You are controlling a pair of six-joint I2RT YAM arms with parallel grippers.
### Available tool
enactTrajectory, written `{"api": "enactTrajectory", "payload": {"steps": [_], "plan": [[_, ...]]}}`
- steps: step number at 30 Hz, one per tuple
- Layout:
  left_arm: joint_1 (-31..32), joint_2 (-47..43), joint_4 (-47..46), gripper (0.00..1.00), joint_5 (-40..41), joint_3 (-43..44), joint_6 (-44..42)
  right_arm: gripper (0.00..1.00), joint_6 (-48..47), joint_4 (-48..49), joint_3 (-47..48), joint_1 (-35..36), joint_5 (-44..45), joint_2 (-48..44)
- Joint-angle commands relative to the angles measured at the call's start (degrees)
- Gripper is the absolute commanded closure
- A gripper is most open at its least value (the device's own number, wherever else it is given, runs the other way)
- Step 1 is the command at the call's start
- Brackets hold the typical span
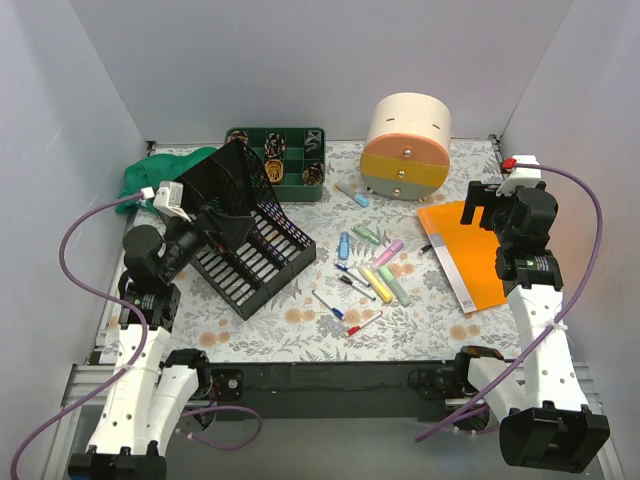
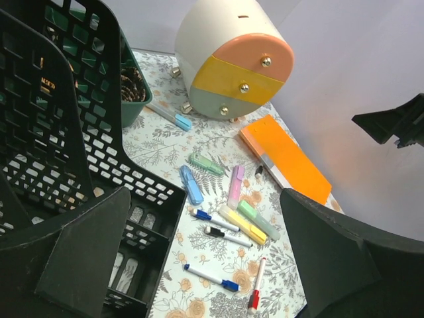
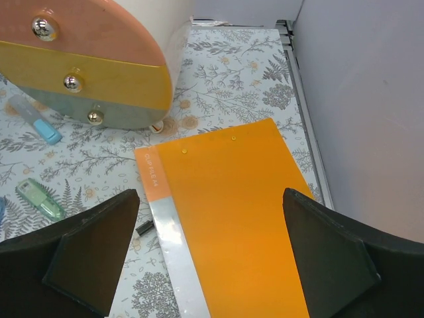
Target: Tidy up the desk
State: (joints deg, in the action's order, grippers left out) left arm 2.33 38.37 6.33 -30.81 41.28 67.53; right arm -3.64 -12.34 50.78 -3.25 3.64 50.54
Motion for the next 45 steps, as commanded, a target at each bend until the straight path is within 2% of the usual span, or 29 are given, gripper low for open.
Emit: {"api": "enactTrajectory", "payload": {"steps": [1, 4, 7, 8, 9, 10, 14, 16, 20, 24, 28, 29, 32, 37, 41, 44, 45], "plan": [[-0.31, -0.66, 0.70, 0.02, -2.94, -0.84, -2.40, 0.01, -1.02, 0.04, 1.07, -0.09, 0.58, -0.80], [-0.31, -1.19, 0.44, 0.02, -3.38, -2.68, -3.89, 0.01, -4.35, -1.28, 0.98, -0.09, -5.10, -0.62], [-0.31, -1.45, -0.44, 0.02, -3.73, -4.97, -4.68, 0.02, -14.08, -3.74, -0.59, -0.09, -14.50, -1.67], [-0.31, -1.63, -0.61, 0.02, -3.99, -5.59, -4.77, 0.01, -19.77, -4.62, -1.30, -0.09, -24.11, -2.81], [-0.31, -1.72, -0.96, 0.02, -4.00, -6.03, -4.86, 0.02, -28.70, -7.93, -2.52, -0.01, -28.21, -3.17], [-0.31, -1.89, -1.14, 0.02, -4.08, -6.55, -4.86, 0.02, -30.71, -8.83, -2.62, 0.25, -30.51, -3.35], [-0.31, -2.95, -2.02, 0.02, -4.35, -9.02, -5.04, 0.02, -33.62, -14.02, -1.83, 0.70, -30.27, -0.81], [-0.31, -3.21, -1.76, 0.02, -4.35, -8.93, -5.21, 0.02, -33.28, -15.52, -1.30, 0.70, -28.44, 0.51], [-0.22, -2.86, -1.93, 0.02, -4.70, -8.93, -4.95, 0.02, -32.31, -15.17, -1.83, 0.78, -15.73, 4.72], [-0.04, -2.34, -2.46, 0.02, -4.70, -8.93, -4.86, 0.02, -31.61, -14.73, -3.93, 2.01, -11.29, 7.46], [0.05, -1.19, -2.72, 0.02, -5.40, -8.41, -4.95, 0.03, -28.27, -9.82, -7.36, 11.47, -1.30, 10.62], [0.05, -1.02, -2.64, 0.02, -5.49, -8.49, -5.12, 0.02, -27.48, -8.59, -8.06, 13.33, 4.65, 12.80], [0.13, -1.45, -2.64, 0.02, -5.23, -8.49, -5.21, 0.02, -24.76, -3.67, -10.70, 18.79, 15.04, 18.25], [0.22, -1.46, -2.64, 0.02, -5.05, -8.58, -5.21, 0.11, -23.96, 1.68, -14.12, 21.08, 21.04, 23.54], [0.22, -1.37, -2.64, 0.02, -4.96, -8.58, -5.21, 0.14, -24.66, 5.30, -16.07, 21.79, 23.69, 25.12], [0.22, -1.28, -2.55, 0.02, -4.79, -8.49, -5.21, 0.23, -24.92, 7.06, -17.03, 22.23, 24.04, 27.23], [0.22, -1.28, -2.64, 0.02, -4.79, -8.49, -5.21, 0.29, -24.93, 7.24, -17.30, 22.67, 24.48, 27.94]]}}
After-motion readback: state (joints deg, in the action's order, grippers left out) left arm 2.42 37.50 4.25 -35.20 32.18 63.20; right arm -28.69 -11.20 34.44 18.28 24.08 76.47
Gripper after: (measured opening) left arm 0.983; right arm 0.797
